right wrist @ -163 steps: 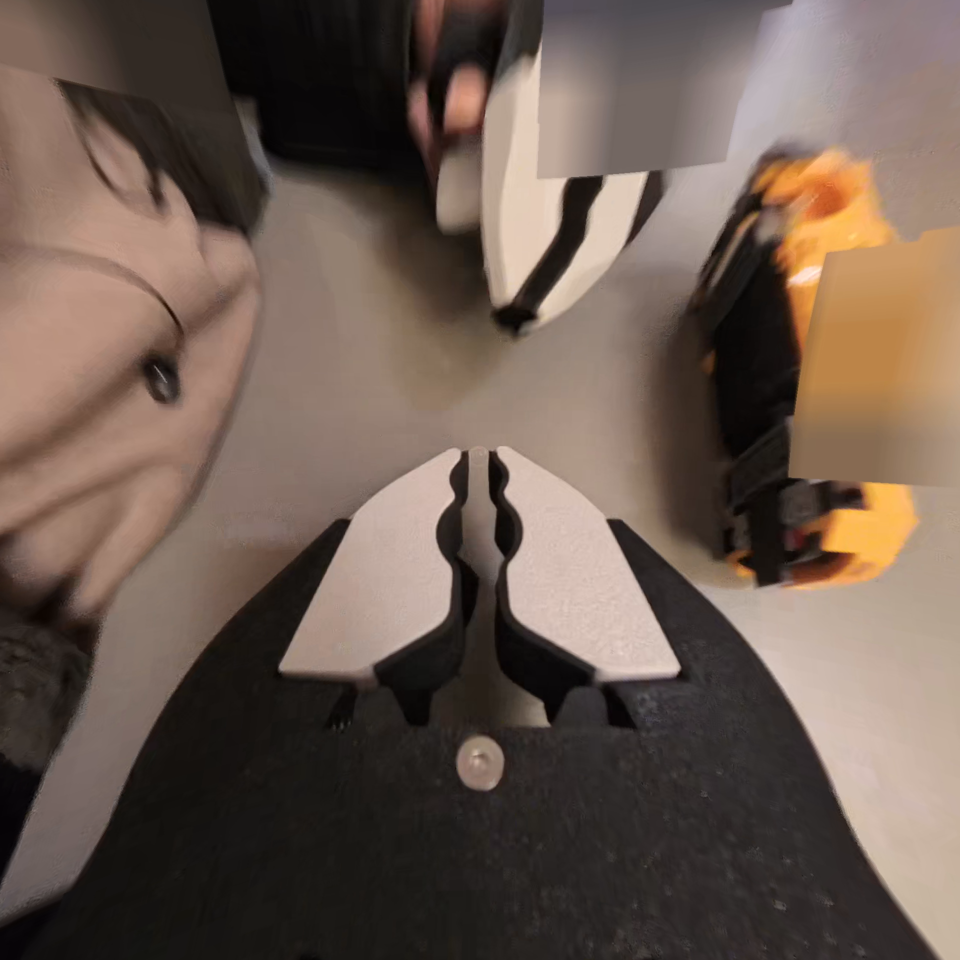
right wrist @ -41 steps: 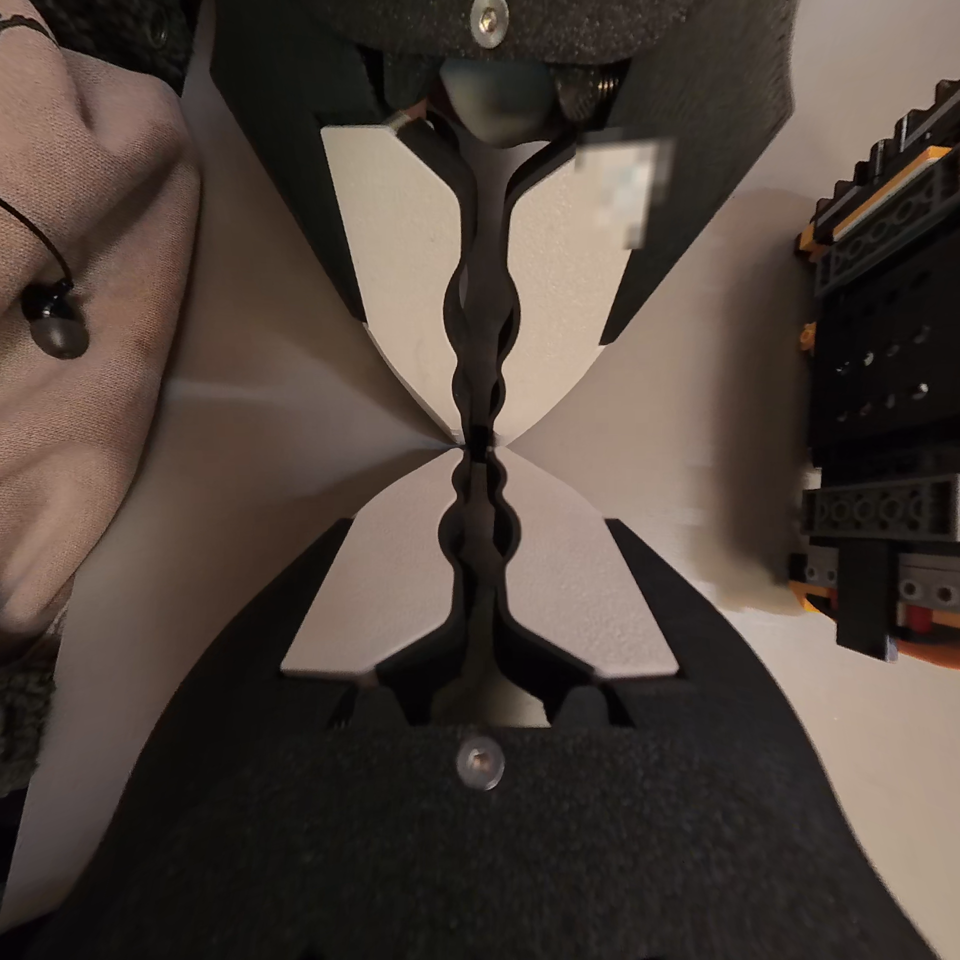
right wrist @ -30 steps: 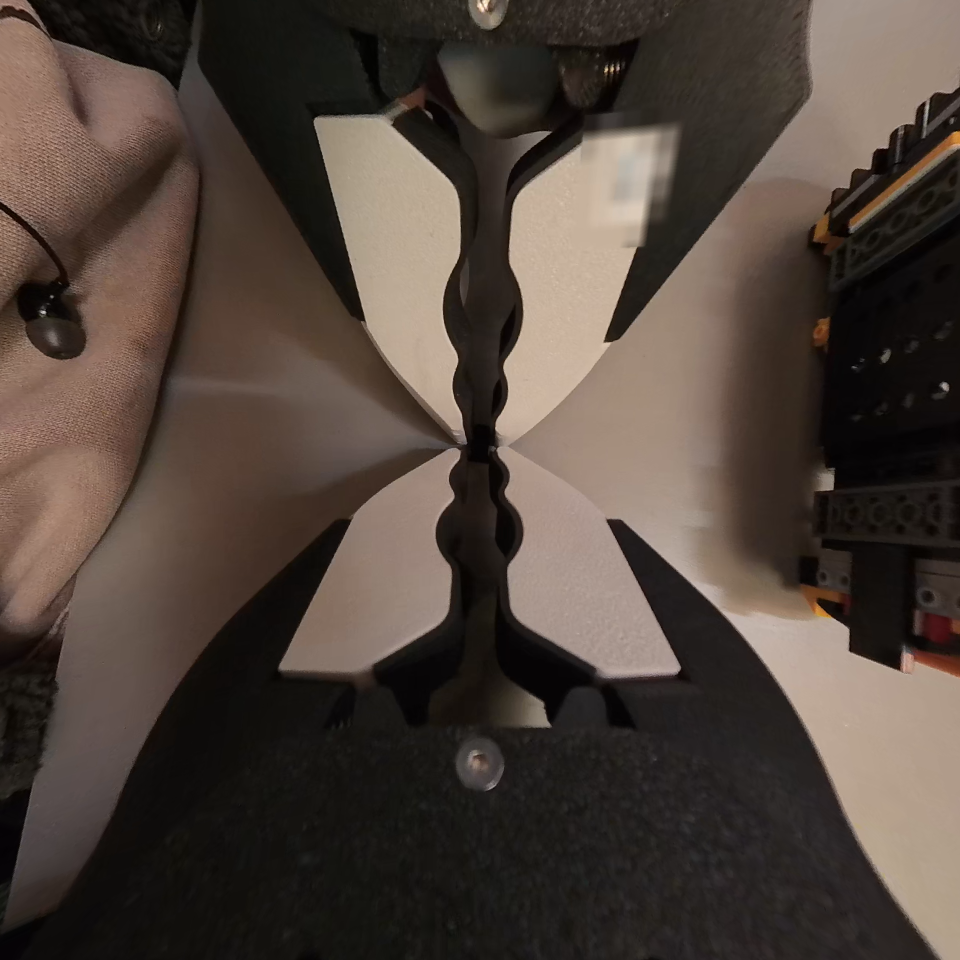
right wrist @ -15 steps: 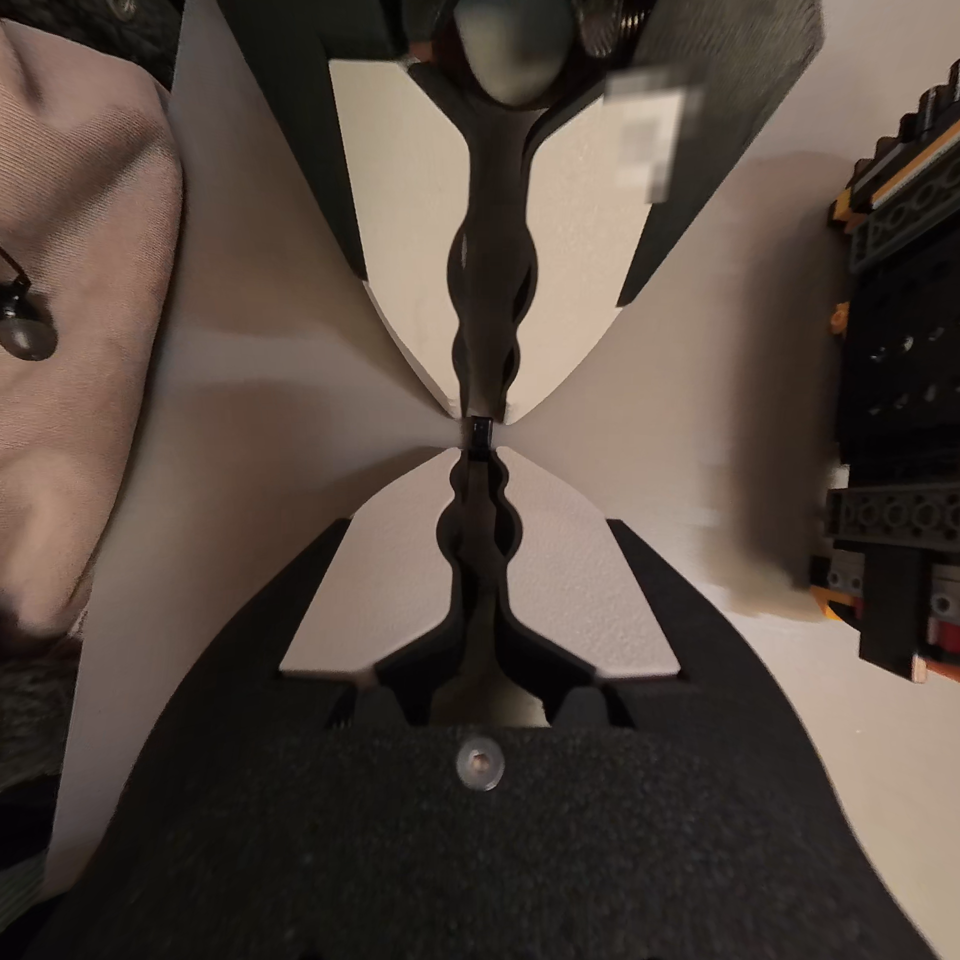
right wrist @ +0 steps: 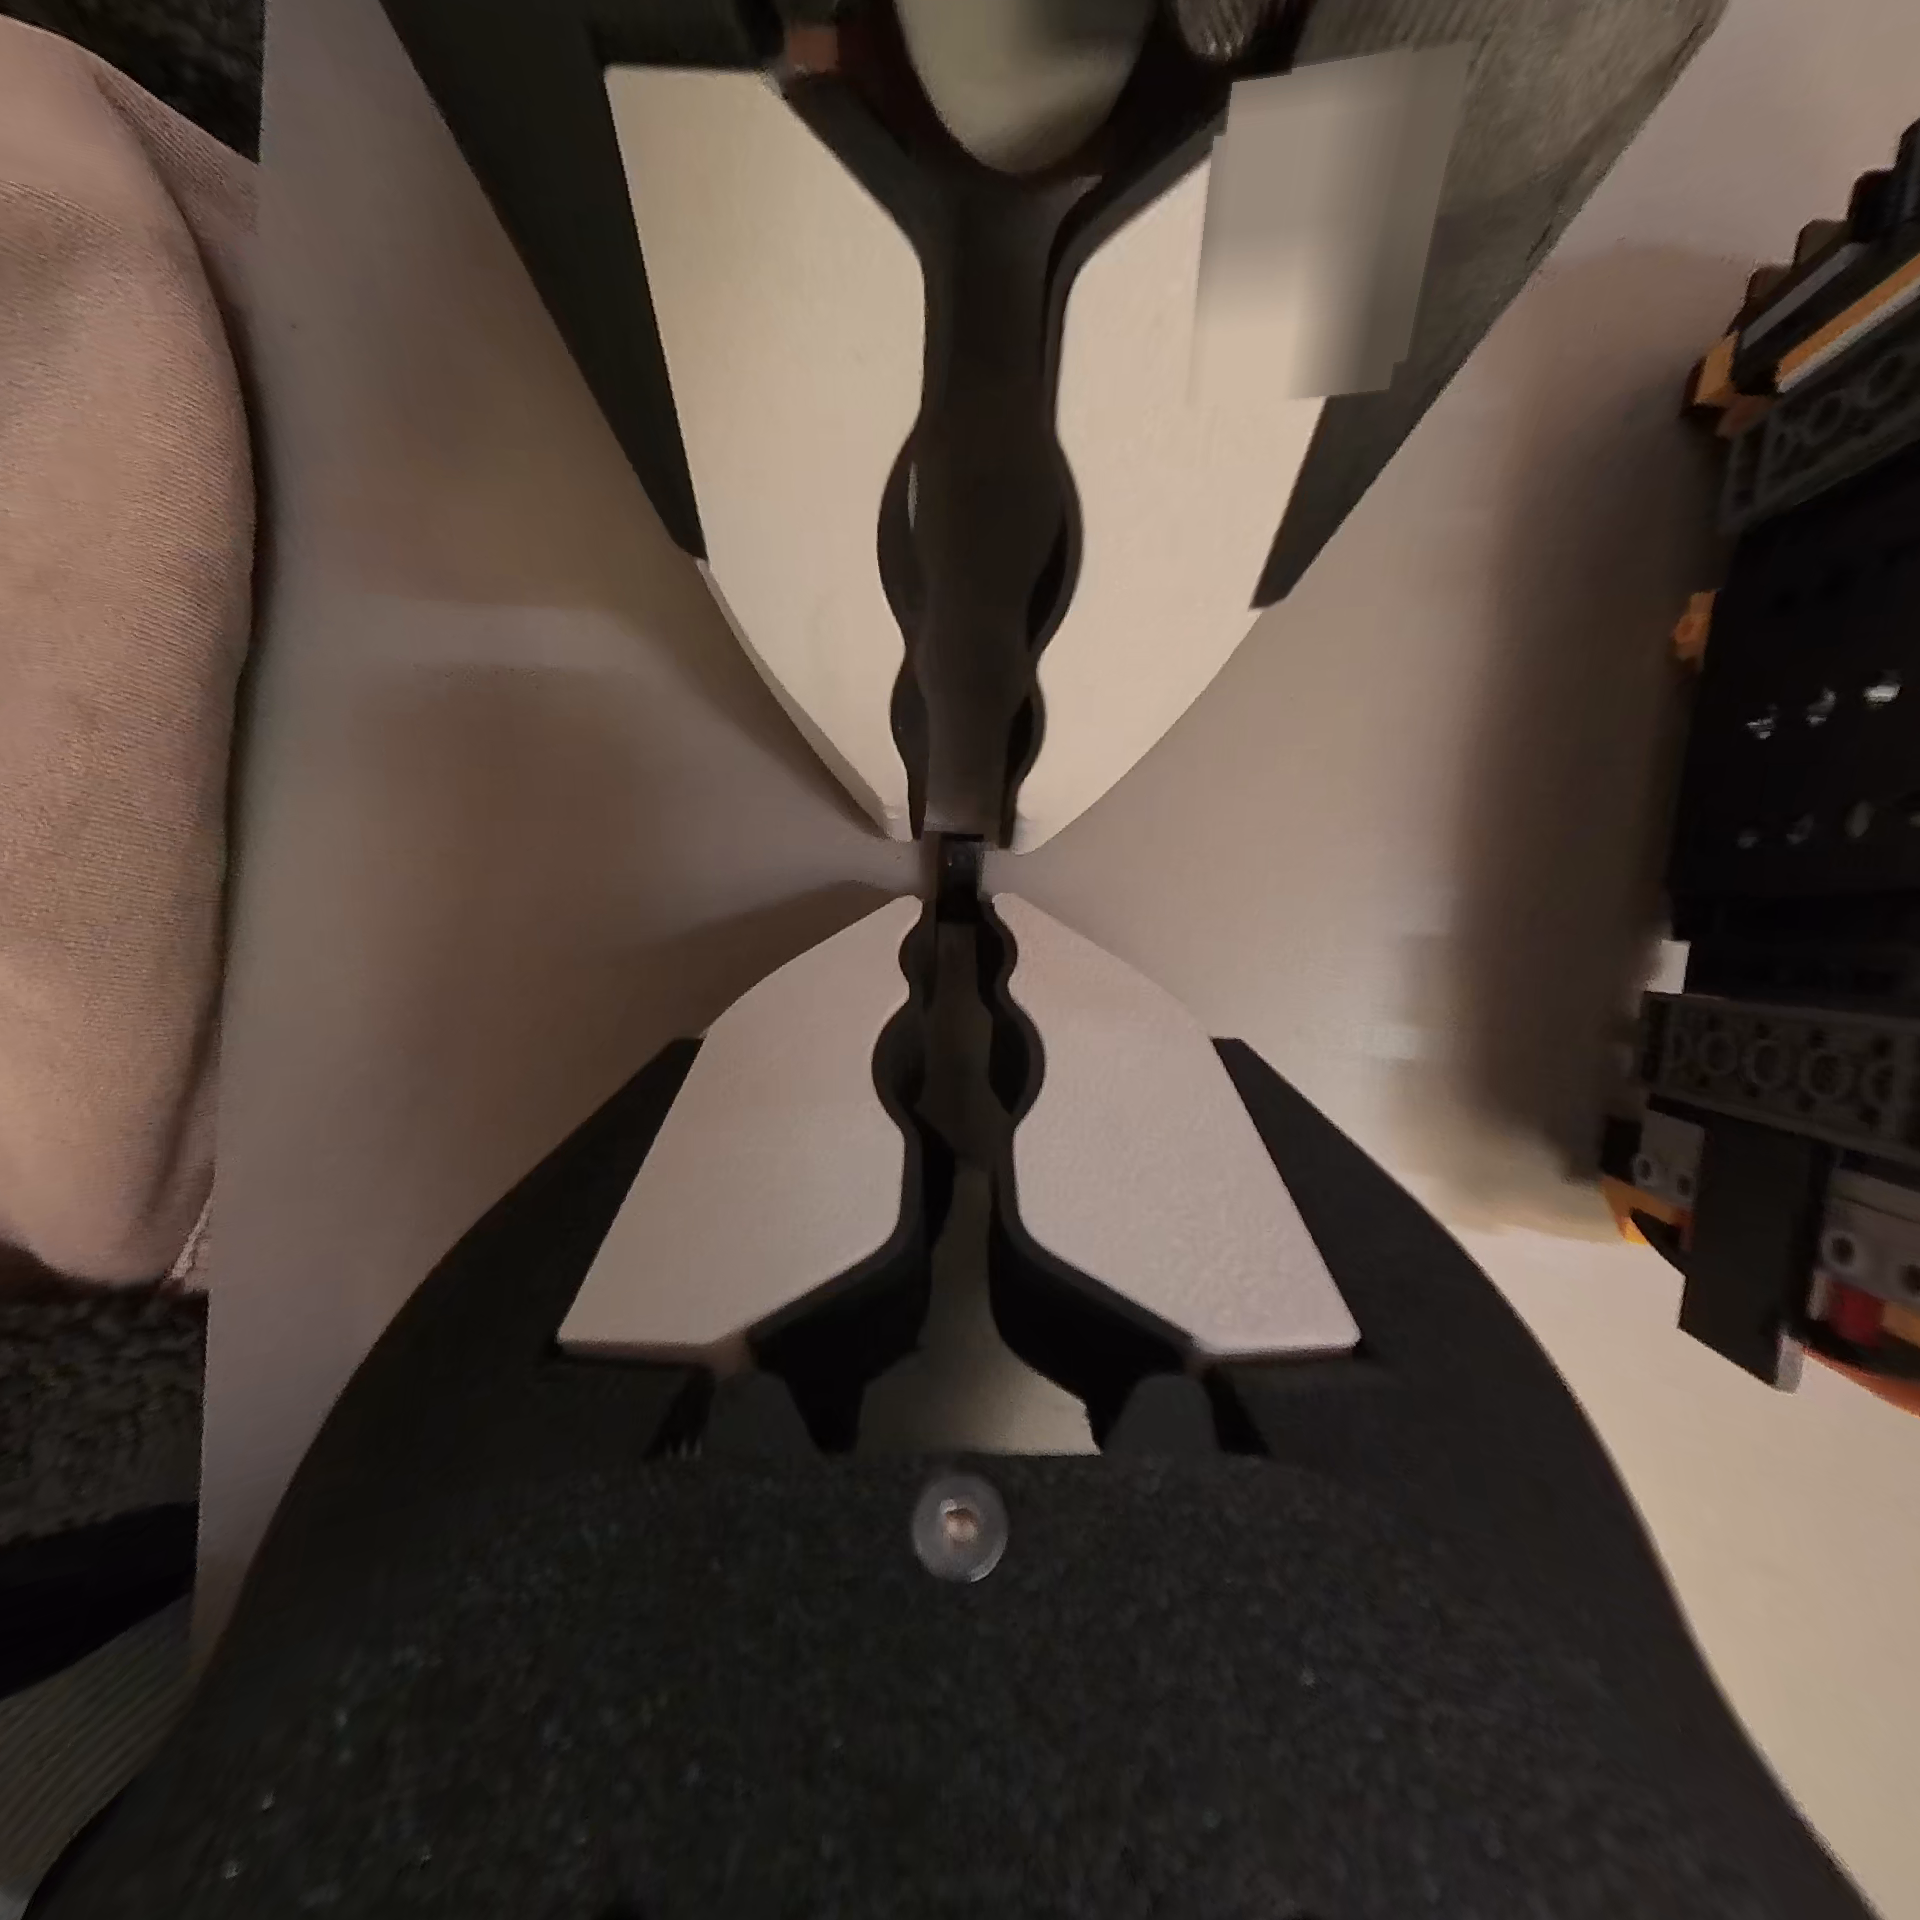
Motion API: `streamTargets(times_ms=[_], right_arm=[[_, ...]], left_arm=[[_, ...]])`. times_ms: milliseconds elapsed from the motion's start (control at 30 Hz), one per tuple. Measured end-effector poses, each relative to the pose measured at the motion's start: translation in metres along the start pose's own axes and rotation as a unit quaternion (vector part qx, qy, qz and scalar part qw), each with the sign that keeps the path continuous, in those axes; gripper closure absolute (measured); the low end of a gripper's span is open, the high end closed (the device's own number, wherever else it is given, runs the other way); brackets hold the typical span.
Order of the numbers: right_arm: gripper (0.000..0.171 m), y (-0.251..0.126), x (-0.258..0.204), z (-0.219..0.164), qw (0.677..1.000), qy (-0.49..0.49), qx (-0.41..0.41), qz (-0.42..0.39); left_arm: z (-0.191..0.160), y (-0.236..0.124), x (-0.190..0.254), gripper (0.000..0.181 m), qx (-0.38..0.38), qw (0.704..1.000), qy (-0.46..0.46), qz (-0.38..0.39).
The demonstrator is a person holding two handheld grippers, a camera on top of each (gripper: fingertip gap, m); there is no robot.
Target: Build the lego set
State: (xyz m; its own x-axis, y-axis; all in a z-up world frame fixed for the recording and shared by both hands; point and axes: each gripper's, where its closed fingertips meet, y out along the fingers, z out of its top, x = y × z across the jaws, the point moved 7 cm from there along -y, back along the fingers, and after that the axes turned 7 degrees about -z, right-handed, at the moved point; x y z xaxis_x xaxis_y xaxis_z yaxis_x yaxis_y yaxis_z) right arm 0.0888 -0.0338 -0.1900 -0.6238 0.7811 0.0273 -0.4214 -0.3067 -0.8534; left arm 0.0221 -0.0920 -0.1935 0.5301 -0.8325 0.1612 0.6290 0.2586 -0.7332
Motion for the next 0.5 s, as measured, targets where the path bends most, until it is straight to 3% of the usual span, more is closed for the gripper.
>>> streamTargets(times_ms=[500], right_arm=[[0.163,0.0016,0.0009,0.0021,1.0,0.011,0.002,0.004]], left_arm=[[-0.0015,0.003,-0.0001,0.174,-0.014,1.0,-0.008,0.007]])
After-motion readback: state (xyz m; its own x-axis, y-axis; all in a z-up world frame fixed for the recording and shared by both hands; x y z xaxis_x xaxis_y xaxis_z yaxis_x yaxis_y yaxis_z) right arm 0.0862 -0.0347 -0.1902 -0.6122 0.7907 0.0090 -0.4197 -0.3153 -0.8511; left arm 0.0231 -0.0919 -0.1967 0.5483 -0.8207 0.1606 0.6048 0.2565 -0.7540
